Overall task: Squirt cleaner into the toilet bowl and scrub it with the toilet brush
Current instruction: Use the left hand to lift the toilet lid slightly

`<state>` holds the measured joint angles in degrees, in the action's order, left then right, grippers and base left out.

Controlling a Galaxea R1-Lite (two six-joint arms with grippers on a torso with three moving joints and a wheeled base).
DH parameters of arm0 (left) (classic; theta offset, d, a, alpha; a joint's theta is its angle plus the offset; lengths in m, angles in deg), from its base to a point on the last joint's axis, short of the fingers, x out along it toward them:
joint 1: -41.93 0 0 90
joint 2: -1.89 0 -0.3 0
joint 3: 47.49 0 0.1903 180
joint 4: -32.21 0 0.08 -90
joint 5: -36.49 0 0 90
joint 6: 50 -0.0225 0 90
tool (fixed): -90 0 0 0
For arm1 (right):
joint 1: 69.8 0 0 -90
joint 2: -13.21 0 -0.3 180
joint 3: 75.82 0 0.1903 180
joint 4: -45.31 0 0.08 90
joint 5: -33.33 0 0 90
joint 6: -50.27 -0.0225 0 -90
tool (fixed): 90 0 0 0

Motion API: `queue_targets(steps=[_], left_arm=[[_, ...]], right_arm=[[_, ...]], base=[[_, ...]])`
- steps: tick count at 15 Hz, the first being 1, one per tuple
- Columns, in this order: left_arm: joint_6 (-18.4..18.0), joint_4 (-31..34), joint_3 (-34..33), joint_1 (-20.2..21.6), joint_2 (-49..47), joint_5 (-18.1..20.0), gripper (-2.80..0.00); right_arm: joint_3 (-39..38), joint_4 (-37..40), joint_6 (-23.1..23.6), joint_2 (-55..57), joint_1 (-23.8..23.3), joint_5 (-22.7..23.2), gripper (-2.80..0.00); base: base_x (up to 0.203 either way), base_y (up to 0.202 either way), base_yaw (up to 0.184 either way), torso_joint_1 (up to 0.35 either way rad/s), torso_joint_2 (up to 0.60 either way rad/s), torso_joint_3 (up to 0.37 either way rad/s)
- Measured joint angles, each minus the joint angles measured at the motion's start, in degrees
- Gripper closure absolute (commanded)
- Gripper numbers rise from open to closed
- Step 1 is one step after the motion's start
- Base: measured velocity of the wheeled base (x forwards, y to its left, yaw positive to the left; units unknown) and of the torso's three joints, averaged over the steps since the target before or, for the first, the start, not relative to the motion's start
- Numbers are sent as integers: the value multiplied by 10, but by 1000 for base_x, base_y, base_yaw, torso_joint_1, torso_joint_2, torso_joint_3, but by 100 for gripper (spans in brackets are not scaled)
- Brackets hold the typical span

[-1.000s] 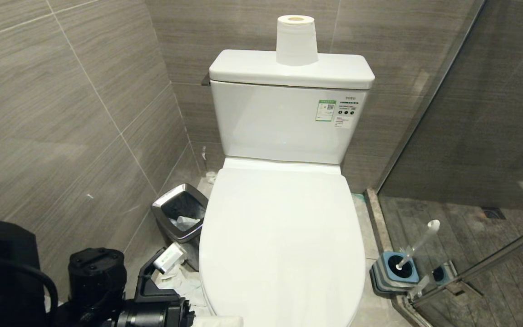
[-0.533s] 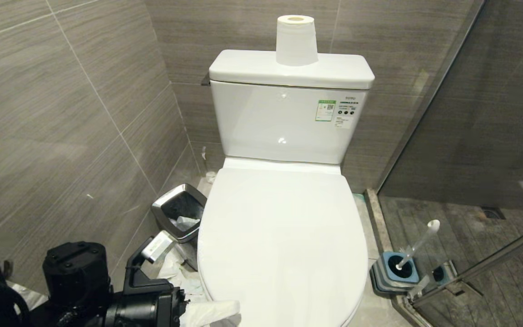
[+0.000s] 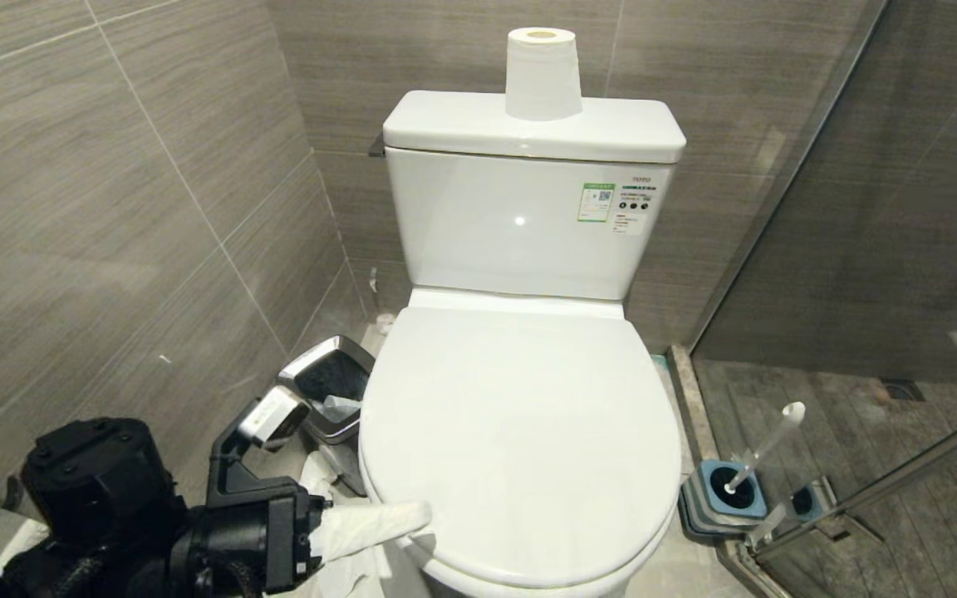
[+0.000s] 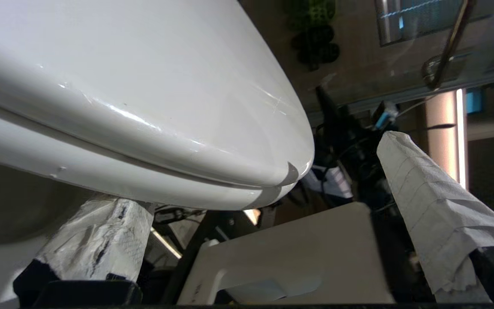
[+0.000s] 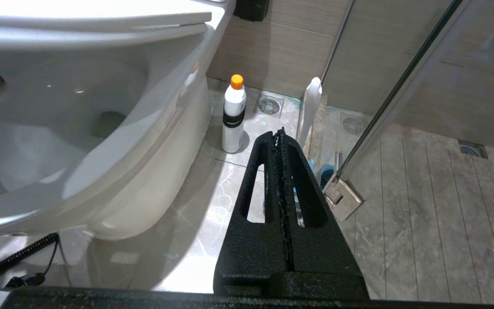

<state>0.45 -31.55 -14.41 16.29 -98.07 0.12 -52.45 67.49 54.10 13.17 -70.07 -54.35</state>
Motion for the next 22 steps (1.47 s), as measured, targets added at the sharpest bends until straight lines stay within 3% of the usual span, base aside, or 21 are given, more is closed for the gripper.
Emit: queue_targets(steps=[3, 6, 22], left_arm=[[65, 3, 43, 0, 38, 3, -280], [69, 61, 86, 0, 71, 3, -280], [73, 113, 237, -8, 80, 5, -280]], right_arm=[[0, 0, 0, 0, 0, 0, 0], [0, 0, 0, 0, 0, 0, 0], [0, 0, 0, 0, 0, 0, 0]], base=[[0, 0, 0, 0, 0, 0], [0, 0, 0, 0, 0, 0], [0, 0, 0, 0, 0, 0]])
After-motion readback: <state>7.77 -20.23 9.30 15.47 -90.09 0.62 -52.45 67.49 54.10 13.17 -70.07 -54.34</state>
